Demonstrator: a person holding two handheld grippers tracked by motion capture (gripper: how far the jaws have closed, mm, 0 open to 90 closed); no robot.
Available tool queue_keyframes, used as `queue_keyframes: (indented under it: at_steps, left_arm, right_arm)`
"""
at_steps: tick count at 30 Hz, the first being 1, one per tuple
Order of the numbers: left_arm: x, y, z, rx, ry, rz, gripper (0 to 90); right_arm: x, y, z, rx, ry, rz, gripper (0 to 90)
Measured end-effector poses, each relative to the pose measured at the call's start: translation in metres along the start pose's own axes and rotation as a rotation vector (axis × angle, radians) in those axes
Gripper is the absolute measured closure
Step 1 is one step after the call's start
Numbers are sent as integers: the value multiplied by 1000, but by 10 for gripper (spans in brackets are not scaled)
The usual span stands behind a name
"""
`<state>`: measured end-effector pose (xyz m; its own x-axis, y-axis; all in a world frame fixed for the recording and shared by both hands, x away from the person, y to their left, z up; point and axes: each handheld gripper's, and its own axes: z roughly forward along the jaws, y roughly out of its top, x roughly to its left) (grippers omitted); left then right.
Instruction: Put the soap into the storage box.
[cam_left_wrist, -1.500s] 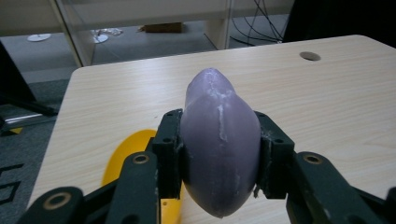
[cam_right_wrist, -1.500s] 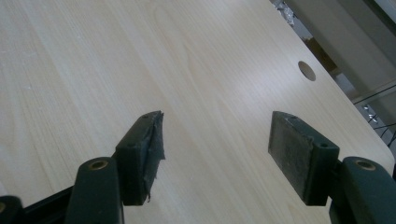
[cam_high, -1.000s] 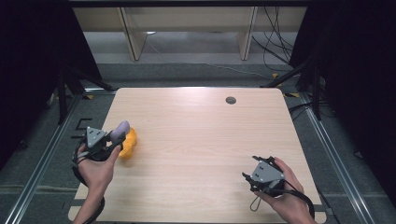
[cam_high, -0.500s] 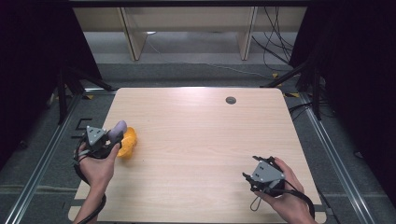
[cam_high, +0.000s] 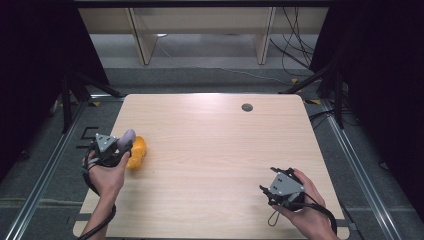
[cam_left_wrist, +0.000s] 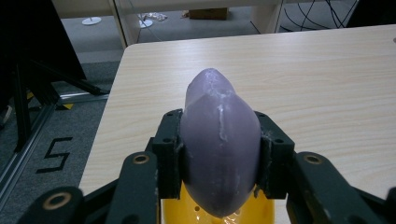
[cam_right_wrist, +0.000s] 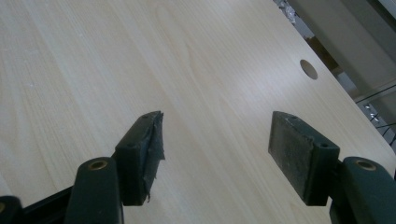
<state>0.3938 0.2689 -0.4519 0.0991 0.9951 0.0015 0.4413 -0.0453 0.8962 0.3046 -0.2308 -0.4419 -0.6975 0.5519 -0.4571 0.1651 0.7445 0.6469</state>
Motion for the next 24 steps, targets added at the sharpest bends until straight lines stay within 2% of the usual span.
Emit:
queue_keyframes:
  at_steps: [5,7,17,24]
  left_arm:
    - [1,-3,4,9,11,-6,586]
    - [2,-4,6,14,16,-6,586]
    - [-3,-10,14,43,10,3,585]
    - [-5,-14,19,65,5,-2,585]
  right_arm:
    - [-1,0,0,-1,7,-13,360]
    - [0,0,0,1,0,2,360]
    - [0,0,1,0,-5,5,360]
    - [1,0,0,9,13,2,358]
